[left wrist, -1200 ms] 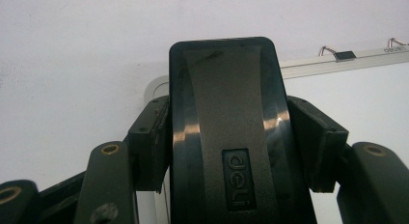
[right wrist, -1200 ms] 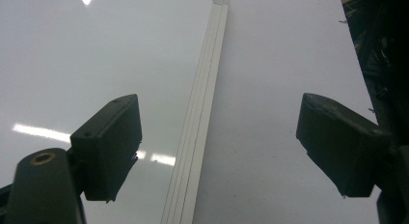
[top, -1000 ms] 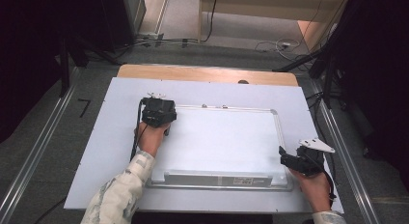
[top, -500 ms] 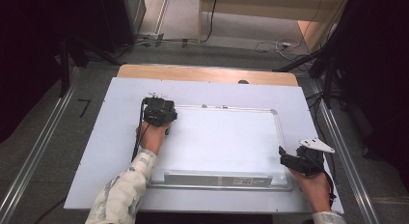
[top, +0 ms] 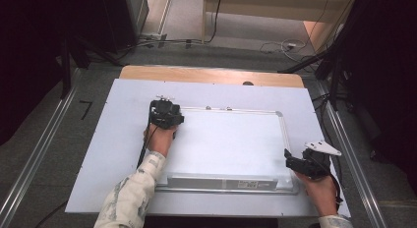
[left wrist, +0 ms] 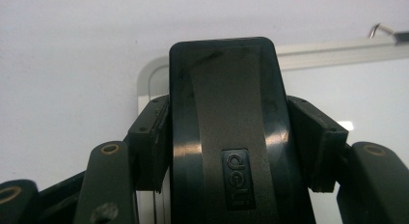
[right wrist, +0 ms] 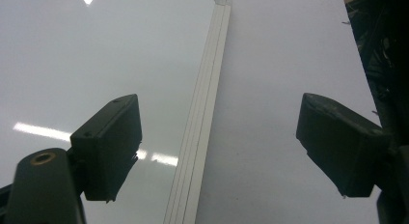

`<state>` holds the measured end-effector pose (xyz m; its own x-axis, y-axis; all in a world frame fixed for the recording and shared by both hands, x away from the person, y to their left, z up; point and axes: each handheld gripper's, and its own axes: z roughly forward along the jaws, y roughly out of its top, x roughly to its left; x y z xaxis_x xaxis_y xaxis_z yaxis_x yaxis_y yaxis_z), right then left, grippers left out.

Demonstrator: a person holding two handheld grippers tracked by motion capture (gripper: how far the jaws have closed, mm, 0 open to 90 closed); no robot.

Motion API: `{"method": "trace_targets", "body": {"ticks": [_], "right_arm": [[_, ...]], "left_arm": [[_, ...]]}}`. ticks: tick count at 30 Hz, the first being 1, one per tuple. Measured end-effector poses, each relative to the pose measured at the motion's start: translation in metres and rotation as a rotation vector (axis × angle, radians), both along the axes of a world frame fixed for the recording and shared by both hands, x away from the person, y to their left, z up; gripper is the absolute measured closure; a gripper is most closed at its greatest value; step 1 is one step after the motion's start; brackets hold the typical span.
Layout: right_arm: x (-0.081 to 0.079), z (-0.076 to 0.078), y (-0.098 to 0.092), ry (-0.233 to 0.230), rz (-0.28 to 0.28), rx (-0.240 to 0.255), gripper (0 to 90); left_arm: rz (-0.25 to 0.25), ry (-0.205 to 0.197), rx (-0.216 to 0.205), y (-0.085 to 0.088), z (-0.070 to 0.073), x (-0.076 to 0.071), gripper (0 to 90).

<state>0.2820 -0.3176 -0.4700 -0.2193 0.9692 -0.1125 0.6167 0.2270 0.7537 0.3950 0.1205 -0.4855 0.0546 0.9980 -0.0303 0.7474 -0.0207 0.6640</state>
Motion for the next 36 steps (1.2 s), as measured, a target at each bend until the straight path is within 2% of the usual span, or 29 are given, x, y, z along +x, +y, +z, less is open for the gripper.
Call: {"method": "trace_targets", "body": {"ticks": [2, 5, 8, 12, 14, 17, 25, 36], "right_arm": [[0.000, 0.000, 0.000, 0.000, 0.001, -0.002, 14.8], [0.000, 0.000, 0.000, 0.001, -0.001, 0.001, 14.8], [0.000, 0.000, 0.000, 0.001, -0.002, 0.001, 14.8], [0.000, 0.000, 0.000, -0.001, -0.003, 0.000, 14.8], [0.000, 0.000, 0.000, 0.000, -0.005, -0.001, 14.8], [0.000, 0.000, 0.000, 0.000, -0.003, -0.002, 14.8], [0.000, 0.000, 0.000, 0.001, -0.005, -0.003, 14.8], [-0.001, 0.000, -0.001, -0.002, -0.005, -0.003, 14.8]], "left_arm": [[0.006, -0.007, 0.010, -0.002, 0.000, 0.000, 39.2], [0.000, -0.013, 0.003, -0.001, 0.000, -0.001, 38.9], [-0.004, -0.040, 0.009, -0.002, 0.005, -0.004, 38.8], [-0.018, -0.067, -0.021, 0.000, 0.011, -0.009, 34.6], [-0.030, -0.065, -0.040, 0.002, 0.012, -0.013, 31.9], [-0.032, -0.075, -0.083, 0.006, 0.014, -0.017, 31.8], [-0.066, -0.130, -0.098, 0.007, 0.026, -0.028, 31.6], [-0.080, -0.153, -0.114, 0.011, 0.034, -0.034, 29.6]]}}
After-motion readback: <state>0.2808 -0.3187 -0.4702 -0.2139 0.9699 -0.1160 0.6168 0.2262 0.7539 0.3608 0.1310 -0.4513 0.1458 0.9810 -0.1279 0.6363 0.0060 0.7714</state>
